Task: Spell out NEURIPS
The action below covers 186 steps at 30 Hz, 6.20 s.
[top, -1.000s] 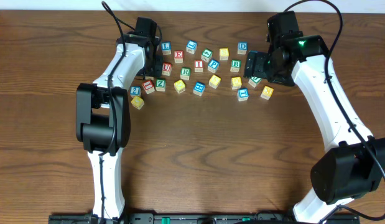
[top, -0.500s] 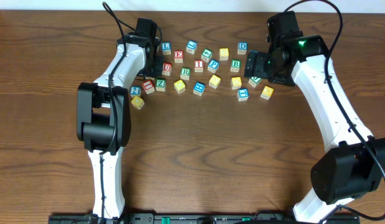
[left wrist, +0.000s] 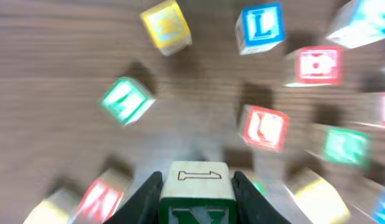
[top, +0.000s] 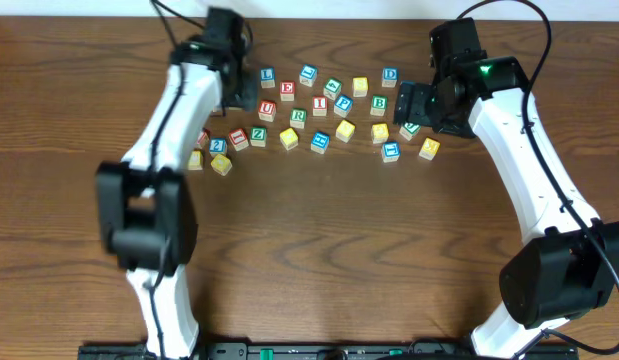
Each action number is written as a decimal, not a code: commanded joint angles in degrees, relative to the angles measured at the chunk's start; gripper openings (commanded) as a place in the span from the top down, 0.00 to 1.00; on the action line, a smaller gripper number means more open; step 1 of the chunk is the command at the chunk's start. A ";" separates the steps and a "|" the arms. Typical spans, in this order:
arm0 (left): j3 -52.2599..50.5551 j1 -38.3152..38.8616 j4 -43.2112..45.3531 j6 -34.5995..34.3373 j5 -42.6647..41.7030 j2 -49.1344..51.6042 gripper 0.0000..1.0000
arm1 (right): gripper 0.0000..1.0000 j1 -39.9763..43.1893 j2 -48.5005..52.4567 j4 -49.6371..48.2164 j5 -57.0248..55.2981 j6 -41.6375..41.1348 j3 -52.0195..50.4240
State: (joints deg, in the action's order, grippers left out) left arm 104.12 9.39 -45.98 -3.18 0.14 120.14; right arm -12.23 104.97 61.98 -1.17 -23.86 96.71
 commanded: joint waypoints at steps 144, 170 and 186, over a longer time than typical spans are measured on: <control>-23.17 0.26 1.01 -6.54 -2.08 -31.10 0.50 | 0.01 0.13 0.15 -0.24 -0.59 0.33 1.05; -23.17 0.20 1.03 -6.97 -2.05 -31.08 0.50 | 0.01 0.13 0.15 -0.20 -0.15 0.33 1.05; -23.15 0.13 3.04 -7.02 -2.08 -31.06 0.50 | 0.01 0.11 0.15 -2.29 3.58 0.39 1.05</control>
State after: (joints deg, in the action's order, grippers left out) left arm 79.59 9.85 -43.35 -10.31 -2.61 90.00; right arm -12.23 104.97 60.29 -0.32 -23.86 96.71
